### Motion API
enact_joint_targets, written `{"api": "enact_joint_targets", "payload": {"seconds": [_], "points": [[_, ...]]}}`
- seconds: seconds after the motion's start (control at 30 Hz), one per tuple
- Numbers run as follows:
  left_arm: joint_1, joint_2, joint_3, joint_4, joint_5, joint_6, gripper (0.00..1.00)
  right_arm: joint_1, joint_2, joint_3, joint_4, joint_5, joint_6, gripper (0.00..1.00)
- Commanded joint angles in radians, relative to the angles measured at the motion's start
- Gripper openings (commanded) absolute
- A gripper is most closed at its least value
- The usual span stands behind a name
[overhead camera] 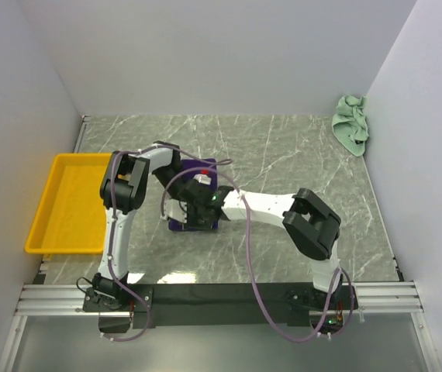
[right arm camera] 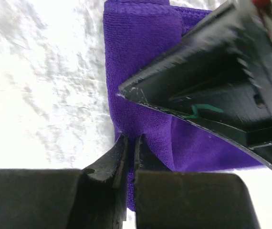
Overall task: Roll the towels
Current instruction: Roll the towel
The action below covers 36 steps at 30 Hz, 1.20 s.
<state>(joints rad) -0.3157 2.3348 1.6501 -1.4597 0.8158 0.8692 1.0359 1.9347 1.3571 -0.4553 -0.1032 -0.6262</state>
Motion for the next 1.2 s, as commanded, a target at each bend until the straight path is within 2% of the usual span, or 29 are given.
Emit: {"api": "enact_joint_targets", "payload": {"seconds": [0.0,0.2,0.33,0.5,0.6,0.7,0.77,0.8,0.83,0.9,0.93,1.0,1.17], "points": [[0.05,-0.044,-0.036,0.211,-0.162,0.06,0.32,-0.068,0.056,0.06,-0.183,-0.312,0.08,0.0],[0.144,-0.189,-0.096,0.228,-0.087,0.054,0.4,-0.131,0.096,0.093,-0.286,-0.484,0.105,0.0],[0.246,-0.27,-0.101,0.237,-0.031,0.048,0.48,-0.157,0.112,0.097,-0.299,-0.532,0.12,0.0],[0.38,-0.359,-0.099,0.254,0.011,0.037,0.5,-0.191,0.15,0.117,-0.306,-0.57,0.141,0.0],[0.423,-0.481,-0.171,0.309,-0.001,0.021,0.5,-0.229,0.214,0.168,-0.324,-0.641,0.166,0.0],[0.428,-0.737,-0.346,0.448,-0.035,0.007,0.52,-0.26,0.312,0.252,-0.402,-0.722,0.168,0.0],[0.419,-0.852,-0.511,0.58,-0.091,-0.004,0.55,-0.272,0.375,0.307,-0.427,-0.774,0.171,0.0],[0.406,-0.965,-0.57,0.629,-0.137,-0.016,0.55,-0.277,0.391,0.318,-0.437,-0.785,0.177,0.0],[0.368,-1.018,-0.681,0.704,-0.206,-0.018,0.55,-0.286,0.406,0.33,-0.439,-0.797,0.183,0.0],[0.321,-1.121,-0.781,0.749,-0.26,0.033,0.56,-0.292,0.446,0.341,-0.447,-0.823,0.187,0.0],[0.247,-1.213,-0.867,0.766,-0.28,0.043,0.58,-0.3,0.458,0.35,-0.451,-0.828,0.189,0.0],[0.181,-1.328,-0.935,0.826,-0.331,0.063,0.61,-0.306,0.492,0.361,-0.451,-0.837,0.201,0.0],[-0.052,-1.434,-1.073,0.959,-0.401,0.068,0.65,-0.321,0.588,0.451,-0.496,-0.822,0.207,0.0]]}}
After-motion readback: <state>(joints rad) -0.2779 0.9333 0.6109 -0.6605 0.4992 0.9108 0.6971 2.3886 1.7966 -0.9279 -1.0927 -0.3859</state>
